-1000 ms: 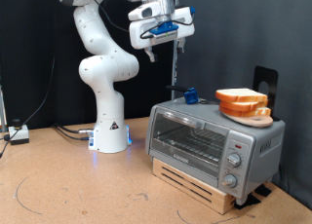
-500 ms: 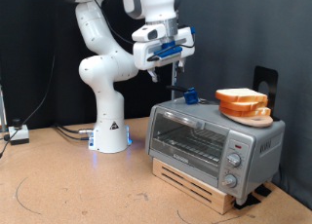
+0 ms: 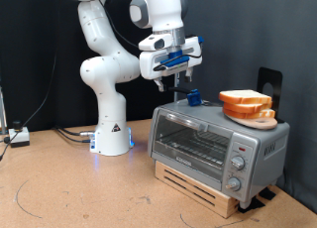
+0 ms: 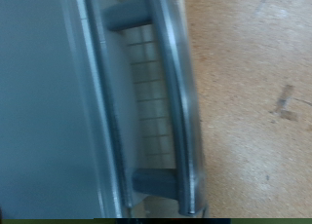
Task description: Make a piece of toast with the oven
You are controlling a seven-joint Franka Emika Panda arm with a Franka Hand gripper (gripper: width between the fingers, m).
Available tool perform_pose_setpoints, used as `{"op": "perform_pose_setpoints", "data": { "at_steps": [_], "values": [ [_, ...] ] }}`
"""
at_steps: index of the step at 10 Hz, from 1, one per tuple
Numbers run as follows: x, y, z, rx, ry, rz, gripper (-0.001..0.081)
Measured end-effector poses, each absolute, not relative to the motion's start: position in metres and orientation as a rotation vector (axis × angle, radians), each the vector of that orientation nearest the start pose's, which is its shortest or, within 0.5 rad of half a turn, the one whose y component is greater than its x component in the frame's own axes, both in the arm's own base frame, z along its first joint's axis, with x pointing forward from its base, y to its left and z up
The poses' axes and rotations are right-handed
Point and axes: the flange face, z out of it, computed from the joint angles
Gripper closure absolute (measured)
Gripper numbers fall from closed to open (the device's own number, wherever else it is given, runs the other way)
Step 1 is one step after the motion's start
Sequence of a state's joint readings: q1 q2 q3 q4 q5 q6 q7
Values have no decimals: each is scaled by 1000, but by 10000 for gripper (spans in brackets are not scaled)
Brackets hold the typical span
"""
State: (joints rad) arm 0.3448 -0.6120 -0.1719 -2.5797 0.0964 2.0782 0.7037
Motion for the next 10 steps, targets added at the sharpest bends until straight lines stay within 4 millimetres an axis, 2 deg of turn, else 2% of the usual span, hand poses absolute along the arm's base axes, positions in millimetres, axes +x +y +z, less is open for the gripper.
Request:
{"op": "perform_pose_setpoints", "data": {
  "at_steps": [1, 3, 7, 10],
  "values": [
    [366, 64, 464, -2816, 732, 3, -3],
    [362, 61, 444, -2850, 677, 33, -3],
    [352, 58, 393, -2929, 679, 77, -3],
    [349, 58, 366, -2939, 697, 72, -3]
  ]
}}
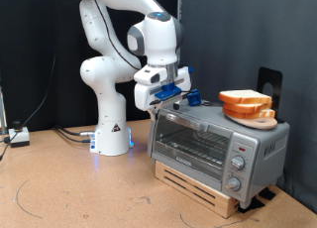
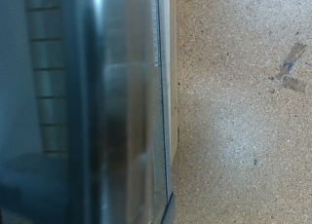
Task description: Make a piece of toast with the oven
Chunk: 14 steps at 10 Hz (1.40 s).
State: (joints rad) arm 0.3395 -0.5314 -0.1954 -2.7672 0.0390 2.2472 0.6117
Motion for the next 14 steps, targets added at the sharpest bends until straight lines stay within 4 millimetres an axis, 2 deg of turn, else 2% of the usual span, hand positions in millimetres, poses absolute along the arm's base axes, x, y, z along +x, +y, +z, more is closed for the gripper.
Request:
{"op": "perform_pose_setpoints", "data": {
  "at_steps": [1, 4, 8, 14],
  "values": [
    [349, 57, 360, -2944, 708, 67, -3],
    [352, 44, 359, -2947, 774, 33, -3],
    [363, 9, 354, -2954, 920, 20, -3],
    [386, -41, 330, -2946, 1083, 10, -3]
  ]
}}
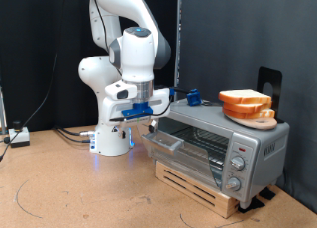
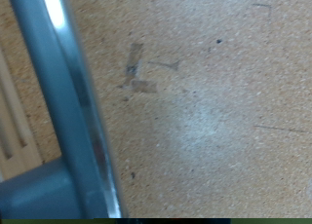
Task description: Make a piece of toast with the oven
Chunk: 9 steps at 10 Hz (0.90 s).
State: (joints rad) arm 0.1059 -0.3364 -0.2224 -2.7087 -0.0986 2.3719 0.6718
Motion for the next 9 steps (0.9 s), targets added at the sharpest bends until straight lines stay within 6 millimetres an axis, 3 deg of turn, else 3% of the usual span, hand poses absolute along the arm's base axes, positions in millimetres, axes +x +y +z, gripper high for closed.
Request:
{"op": "perform_pose_setpoints", "data": {
  "at_steps": [4, 9],
  "values": [
    [405, -62, 307, -2962, 1133, -11, -3],
    [424, -71, 287, -2973, 1156, -17, -3]
  ]
}}
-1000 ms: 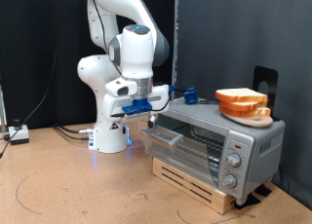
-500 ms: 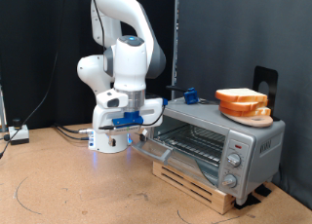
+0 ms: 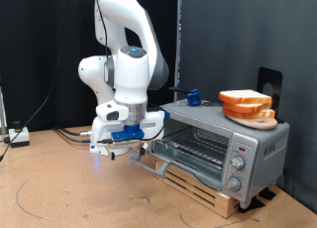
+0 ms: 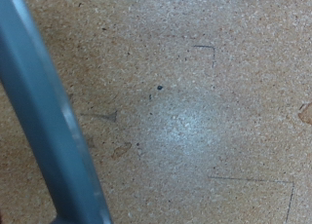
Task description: Make a piece of toast with the oven
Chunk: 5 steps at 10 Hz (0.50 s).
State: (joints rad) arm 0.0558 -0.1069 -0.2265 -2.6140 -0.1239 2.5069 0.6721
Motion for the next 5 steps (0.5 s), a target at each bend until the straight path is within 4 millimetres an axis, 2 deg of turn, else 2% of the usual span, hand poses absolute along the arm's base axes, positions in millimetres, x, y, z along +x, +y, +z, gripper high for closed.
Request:
{"op": "perform_pose_setpoints", "data": {
  "at_steps": [5],
  "values": [
    [433, -79, 267, -2972, 1205, -1, -3]
  ]
}}
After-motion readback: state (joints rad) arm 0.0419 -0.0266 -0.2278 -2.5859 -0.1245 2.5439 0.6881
